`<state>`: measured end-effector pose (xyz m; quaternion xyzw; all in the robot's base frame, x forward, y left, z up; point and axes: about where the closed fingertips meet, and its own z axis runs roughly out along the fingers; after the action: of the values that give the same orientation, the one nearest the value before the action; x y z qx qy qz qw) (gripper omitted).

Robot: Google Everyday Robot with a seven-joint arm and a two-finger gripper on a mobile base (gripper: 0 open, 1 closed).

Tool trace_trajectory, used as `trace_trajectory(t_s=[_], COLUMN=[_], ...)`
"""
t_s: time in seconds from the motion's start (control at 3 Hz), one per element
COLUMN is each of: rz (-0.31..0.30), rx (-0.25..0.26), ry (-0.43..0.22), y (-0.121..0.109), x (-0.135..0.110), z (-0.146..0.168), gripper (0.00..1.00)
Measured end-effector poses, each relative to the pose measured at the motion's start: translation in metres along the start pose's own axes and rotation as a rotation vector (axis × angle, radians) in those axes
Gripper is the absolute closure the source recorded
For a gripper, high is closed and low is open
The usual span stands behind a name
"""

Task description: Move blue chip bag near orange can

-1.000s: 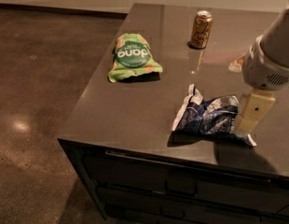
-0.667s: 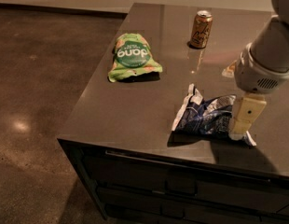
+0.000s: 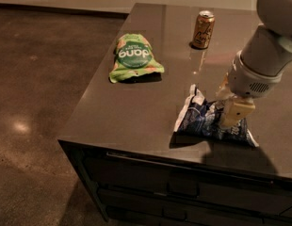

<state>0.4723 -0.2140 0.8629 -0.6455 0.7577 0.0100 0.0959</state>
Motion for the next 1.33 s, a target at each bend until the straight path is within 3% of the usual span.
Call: trace_trajectory(t_s=[0.67, 1.0, 1.33], rz=[0.004, 0.007, 0.06], rx=[0.029, 0.044, 0.045], ry=[0.015, 0.012, 0.004], y=[-0.023, -0.052, -0.089], x=[0.0, -0.004, -0.004], z=[-0.018, -0.031, -0.035], gripper=[0.87, 1.0, 1.0])
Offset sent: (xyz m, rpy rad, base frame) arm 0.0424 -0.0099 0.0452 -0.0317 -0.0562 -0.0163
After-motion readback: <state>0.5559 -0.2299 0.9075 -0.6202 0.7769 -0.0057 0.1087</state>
